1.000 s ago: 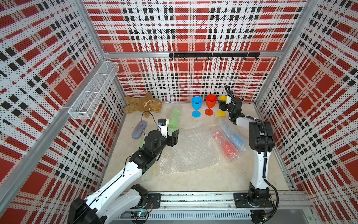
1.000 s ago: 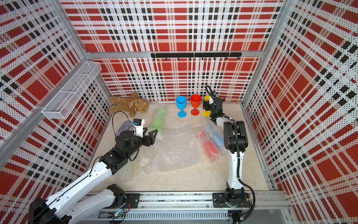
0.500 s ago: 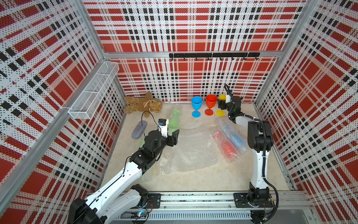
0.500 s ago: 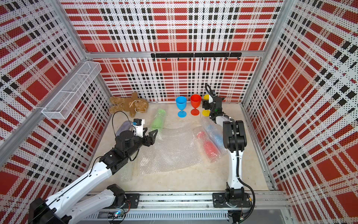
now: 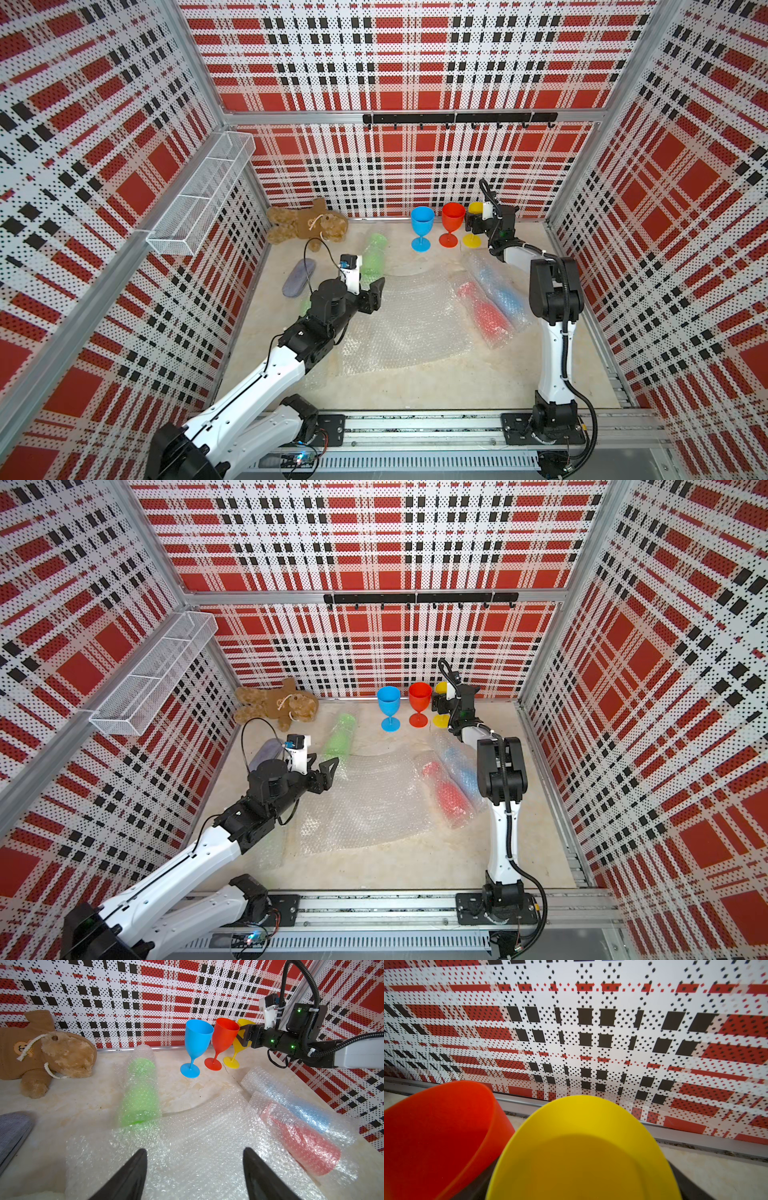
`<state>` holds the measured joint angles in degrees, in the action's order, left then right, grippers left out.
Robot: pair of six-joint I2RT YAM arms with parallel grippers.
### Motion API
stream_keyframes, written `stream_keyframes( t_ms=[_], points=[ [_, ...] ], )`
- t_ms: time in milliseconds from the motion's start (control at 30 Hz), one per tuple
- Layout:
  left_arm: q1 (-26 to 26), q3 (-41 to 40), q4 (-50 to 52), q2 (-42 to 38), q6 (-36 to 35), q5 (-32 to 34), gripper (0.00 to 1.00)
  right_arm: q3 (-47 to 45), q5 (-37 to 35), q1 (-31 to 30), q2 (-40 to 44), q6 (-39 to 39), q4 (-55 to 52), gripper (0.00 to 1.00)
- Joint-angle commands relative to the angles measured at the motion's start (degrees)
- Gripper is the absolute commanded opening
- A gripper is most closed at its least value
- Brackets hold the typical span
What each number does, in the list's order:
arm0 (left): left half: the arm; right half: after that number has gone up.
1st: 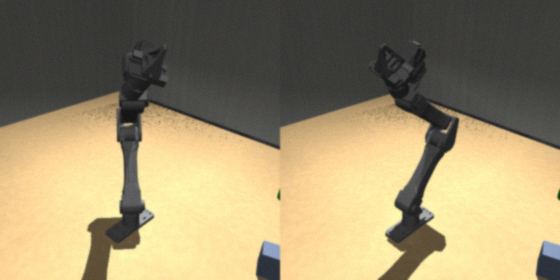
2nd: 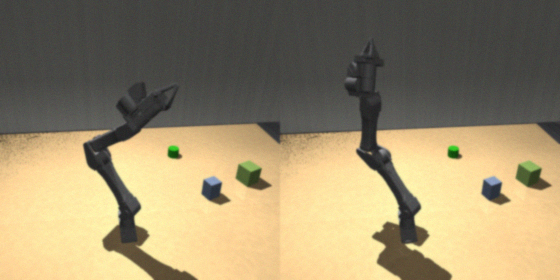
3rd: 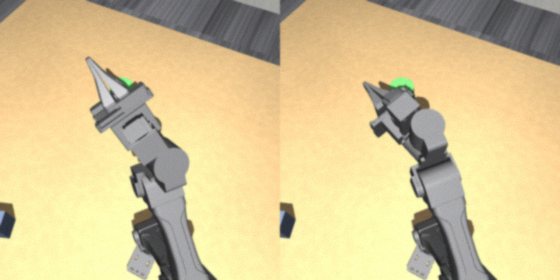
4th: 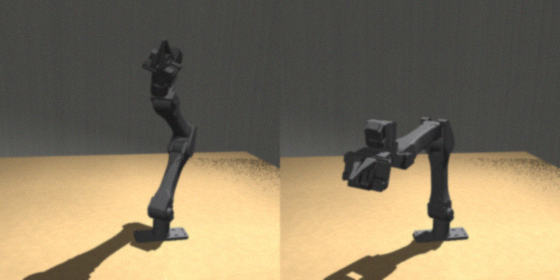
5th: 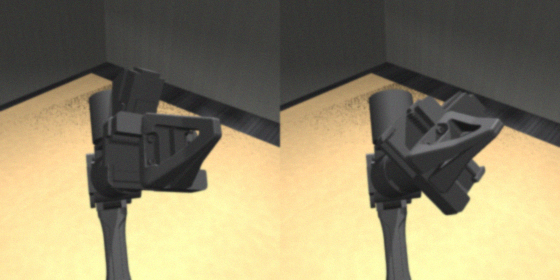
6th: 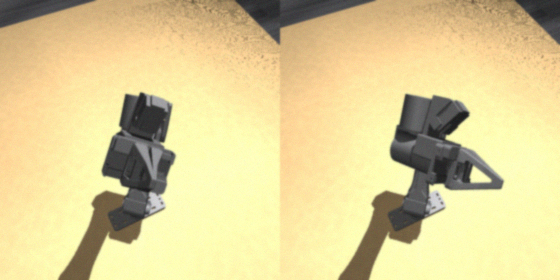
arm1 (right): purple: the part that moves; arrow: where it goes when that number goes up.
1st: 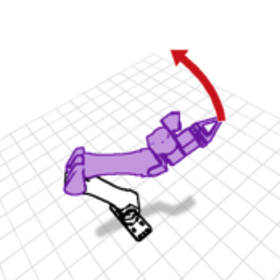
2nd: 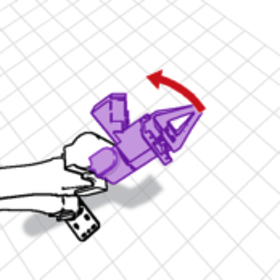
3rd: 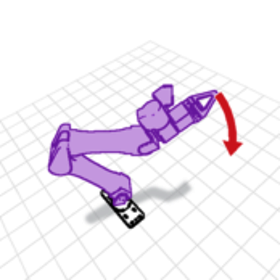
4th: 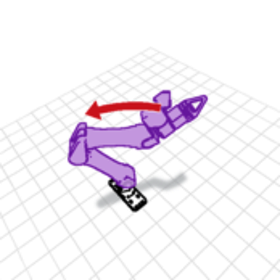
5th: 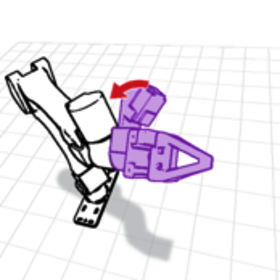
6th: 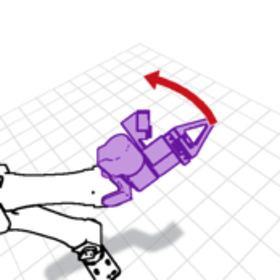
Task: Unpack wine glasses from bubble wrap
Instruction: Place the wine glass at the center of the board.
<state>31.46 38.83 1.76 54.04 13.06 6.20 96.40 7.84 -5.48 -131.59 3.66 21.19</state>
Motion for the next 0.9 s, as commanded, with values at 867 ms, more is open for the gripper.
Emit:
stream_keyframes(
  t_ms=[867],
  points=[
    [-0.7, -0.33, 0.19, -0.03, -0.25, -0.05, 0.74, 4.84, -2.04, -0.34, 6.04, -0.05, -2.26, 1.0]
  ],
)
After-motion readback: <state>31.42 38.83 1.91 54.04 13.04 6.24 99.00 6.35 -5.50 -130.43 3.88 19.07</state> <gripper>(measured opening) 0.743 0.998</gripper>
